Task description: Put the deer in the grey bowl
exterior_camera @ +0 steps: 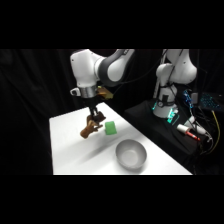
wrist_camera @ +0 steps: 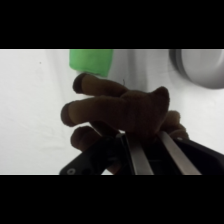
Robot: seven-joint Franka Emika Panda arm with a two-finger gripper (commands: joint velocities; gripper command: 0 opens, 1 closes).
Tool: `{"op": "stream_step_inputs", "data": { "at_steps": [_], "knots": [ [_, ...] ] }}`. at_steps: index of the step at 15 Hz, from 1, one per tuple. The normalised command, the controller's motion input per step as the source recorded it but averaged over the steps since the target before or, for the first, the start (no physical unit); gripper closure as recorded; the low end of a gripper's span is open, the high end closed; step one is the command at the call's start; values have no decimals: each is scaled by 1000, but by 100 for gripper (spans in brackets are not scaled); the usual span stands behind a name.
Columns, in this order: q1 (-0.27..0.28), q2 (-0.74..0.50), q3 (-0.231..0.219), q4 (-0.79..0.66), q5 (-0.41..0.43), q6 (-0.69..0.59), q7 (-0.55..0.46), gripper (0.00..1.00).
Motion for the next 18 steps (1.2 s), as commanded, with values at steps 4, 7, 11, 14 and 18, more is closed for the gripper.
{"op": "stream_step_inputs", "data": {
  "at_steps": [4, 7, 11, 14, 18],
  "knots": [
    [147, -546, 137, -645, -120, 245, 124, 92],
    [133, -392, 155, -486, -70, 245, 78, 92],
    [106, -267, 128, -345, -46, 209, 42, 92],
    [73, -147, 92, -213, -7, 239, -6, 92],
    [53, 35, 59, -26, -38, 212, 25, 92]
  ]
}}
